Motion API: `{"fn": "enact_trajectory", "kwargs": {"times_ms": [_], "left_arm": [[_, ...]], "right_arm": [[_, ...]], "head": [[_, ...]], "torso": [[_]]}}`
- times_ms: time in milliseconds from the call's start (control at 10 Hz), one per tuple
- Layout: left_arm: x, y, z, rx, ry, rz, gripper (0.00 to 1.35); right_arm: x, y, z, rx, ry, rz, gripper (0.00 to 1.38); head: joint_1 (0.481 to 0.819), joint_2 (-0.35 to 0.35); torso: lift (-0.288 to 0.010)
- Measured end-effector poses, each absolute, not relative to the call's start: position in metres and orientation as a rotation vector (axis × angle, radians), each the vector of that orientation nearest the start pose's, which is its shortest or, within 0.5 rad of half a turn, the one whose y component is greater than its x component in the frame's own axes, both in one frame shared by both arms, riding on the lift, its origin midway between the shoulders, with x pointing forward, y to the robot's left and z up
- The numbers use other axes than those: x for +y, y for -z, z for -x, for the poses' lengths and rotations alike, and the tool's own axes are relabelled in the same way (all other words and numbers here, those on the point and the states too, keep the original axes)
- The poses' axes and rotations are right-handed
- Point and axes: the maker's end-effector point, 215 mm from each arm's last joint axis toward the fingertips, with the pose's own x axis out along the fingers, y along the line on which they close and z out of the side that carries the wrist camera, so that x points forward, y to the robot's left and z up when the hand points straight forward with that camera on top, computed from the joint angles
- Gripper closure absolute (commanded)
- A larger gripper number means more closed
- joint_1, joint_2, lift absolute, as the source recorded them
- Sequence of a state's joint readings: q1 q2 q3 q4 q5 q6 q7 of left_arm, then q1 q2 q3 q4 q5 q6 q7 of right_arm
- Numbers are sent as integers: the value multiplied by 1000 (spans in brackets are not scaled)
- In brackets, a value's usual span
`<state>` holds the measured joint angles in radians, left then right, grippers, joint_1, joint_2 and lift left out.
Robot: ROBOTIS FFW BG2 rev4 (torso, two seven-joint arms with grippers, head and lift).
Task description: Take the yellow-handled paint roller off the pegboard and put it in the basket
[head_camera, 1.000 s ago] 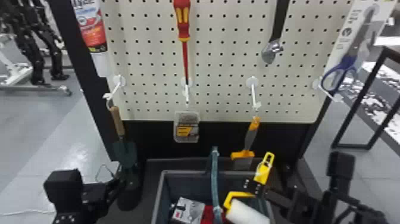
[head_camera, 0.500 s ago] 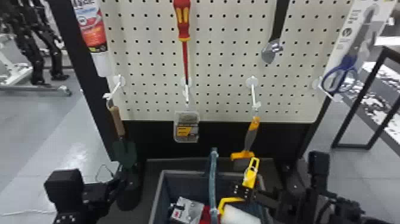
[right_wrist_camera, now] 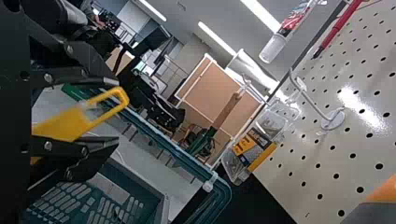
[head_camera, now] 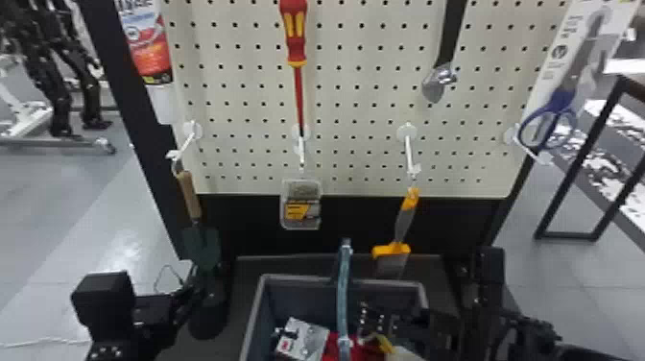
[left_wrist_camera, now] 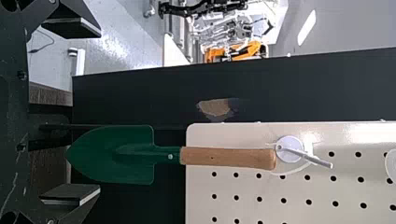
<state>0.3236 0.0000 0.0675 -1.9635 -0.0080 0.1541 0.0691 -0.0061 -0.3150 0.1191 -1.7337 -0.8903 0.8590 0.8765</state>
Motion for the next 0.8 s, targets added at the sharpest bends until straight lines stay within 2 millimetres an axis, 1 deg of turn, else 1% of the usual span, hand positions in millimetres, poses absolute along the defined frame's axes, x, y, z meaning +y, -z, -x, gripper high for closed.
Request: {"fn": "enact_trajectory", "kwargs": {"times_ms": [200,800], "left_arm": [[282,345,-499,81,-135,-28,131],[282,344,-499,81,-135,-28,131]], "right_arm": [[-36,328,-413,518,-1239,-776,125],[-39,321,-418,491,-1235,-775,125]], "head": [[549,0],[549,0]], "torso": [[-100],[-100]]}}
